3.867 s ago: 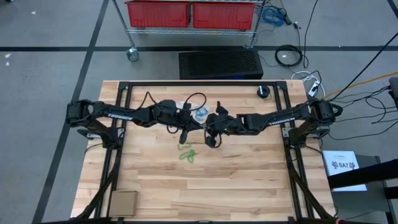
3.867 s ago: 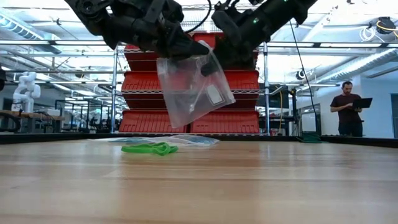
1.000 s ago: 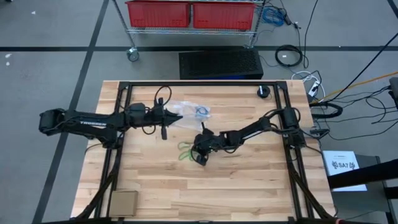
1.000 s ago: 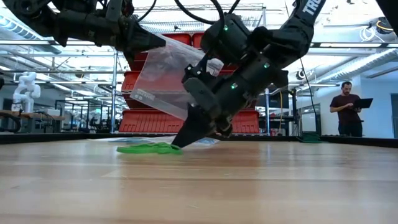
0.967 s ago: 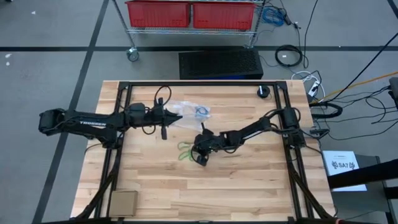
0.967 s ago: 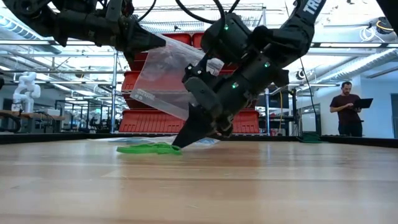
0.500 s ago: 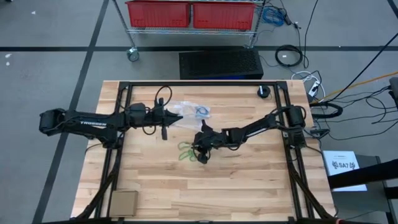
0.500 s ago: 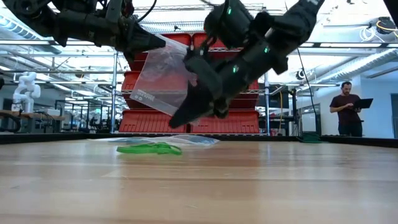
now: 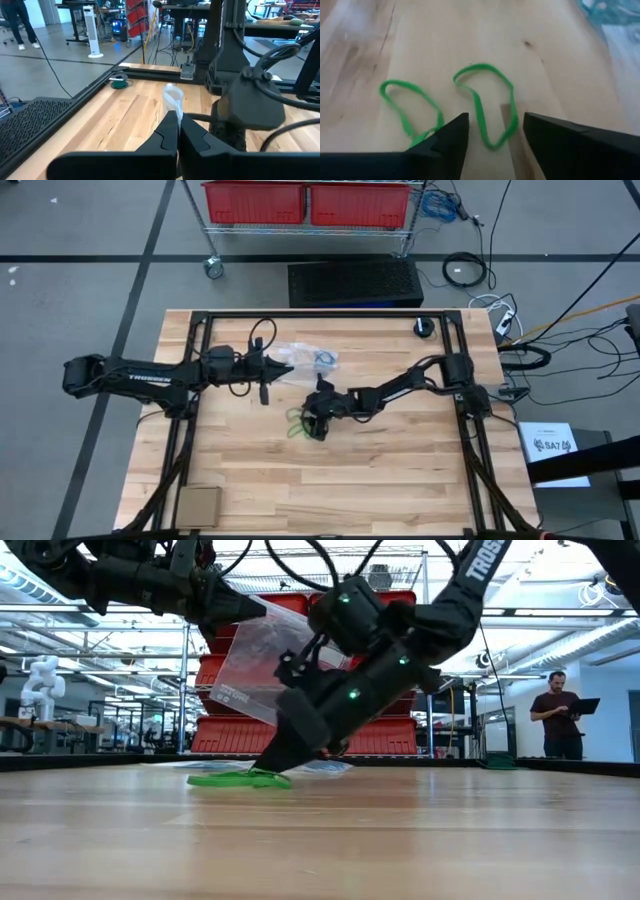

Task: Sort rubber bands
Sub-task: Put the green rubber band into the right zip lock bag

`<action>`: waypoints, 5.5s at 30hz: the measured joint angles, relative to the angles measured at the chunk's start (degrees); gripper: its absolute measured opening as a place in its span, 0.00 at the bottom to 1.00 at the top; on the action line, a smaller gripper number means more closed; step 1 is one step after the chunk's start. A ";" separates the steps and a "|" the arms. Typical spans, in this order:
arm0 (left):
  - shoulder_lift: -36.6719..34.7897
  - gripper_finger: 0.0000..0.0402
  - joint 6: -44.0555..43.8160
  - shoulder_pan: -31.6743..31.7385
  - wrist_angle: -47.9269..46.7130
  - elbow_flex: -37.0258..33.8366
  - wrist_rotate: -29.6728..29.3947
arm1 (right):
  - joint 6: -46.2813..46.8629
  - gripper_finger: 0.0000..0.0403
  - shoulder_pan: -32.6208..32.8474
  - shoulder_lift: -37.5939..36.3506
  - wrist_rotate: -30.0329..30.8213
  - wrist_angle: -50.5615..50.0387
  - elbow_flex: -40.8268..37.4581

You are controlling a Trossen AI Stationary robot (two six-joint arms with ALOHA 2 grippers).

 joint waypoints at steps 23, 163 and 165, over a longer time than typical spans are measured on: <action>0.00 0.00 -0.10 0.00 -1.45 0.00 0.12 | -11.03 0.00 5.25 -21.87 17.21 -30.74 6.27; 0.07 0.00 -1.95 -0.75 -3.50 0.02 7.55 | -9.60 0.00 6.24 -26.07 33.54 -34.70 8.94; 0.07 0.00 -2.08 -0.74 -3.46 0.02 7.54 | -9.57 0.00 5.55 -26.07 31.25 -34.71 8.94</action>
